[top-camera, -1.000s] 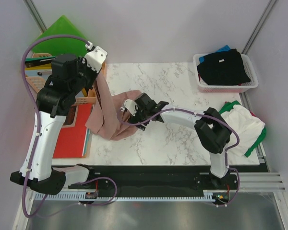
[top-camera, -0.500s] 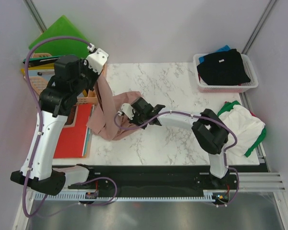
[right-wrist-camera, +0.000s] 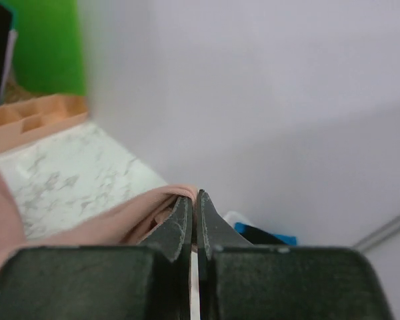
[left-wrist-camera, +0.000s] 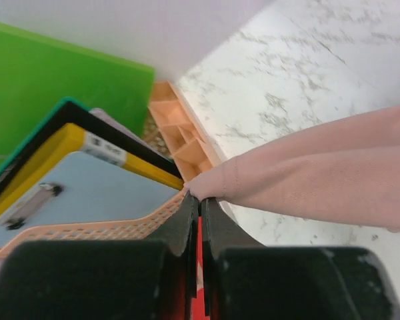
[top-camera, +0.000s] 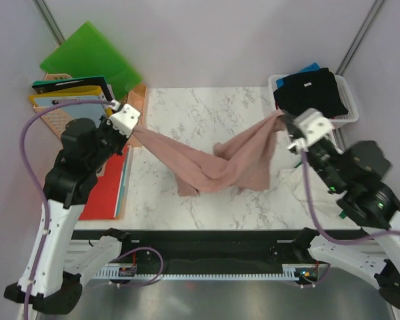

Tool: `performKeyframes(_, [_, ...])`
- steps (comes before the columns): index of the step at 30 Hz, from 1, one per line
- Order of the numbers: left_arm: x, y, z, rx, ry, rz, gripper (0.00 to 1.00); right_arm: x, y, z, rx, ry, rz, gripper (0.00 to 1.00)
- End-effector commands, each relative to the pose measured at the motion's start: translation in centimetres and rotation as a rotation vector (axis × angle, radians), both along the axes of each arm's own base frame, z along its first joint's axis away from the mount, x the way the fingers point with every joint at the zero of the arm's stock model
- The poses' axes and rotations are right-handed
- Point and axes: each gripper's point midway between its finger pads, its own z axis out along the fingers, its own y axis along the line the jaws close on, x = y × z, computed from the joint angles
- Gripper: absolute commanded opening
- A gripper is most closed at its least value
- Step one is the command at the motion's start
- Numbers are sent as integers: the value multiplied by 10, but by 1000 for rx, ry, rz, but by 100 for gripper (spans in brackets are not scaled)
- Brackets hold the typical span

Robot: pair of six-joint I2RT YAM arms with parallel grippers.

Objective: Fold and stack the t-shirts

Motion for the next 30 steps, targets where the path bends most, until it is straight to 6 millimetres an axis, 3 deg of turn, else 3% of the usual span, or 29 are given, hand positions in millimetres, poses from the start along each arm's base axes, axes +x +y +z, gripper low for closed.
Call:
performKeyframes(1, [-24,23,75,-24,-285,34,2,-8,-52,16,-25,-65,-166,0])
performKeyframes(4, [-42,35,98,-67,-348,69,2,-17,-77,23,4,-92,-225,0])
performKeyframes(7, [-54,37,112,-114,-376,69,2,-17,-80,18,9,-83,-230,0])
performKeyframes(14, [-73,41,123,-127,-416,74,2,-22,-92,29,27,-102,-264,0])
performKeyframes(20, [-90,45,130,-144,-438,85,2,-43,-108,51,85,-120,-261,0])
performKeyframes(24, [-110,47,147,-162,-478,86,2,-59,-125,64,119,-151,-287,0])
performKeyframes(28, [-108,46,152,-177,-480,87,2,-54,-123,63,112,-143,-293,0])
performKeyframes(30, [-98,46,151,-192,-472,96,2,-39,-117,53,90,-122,-312,0])
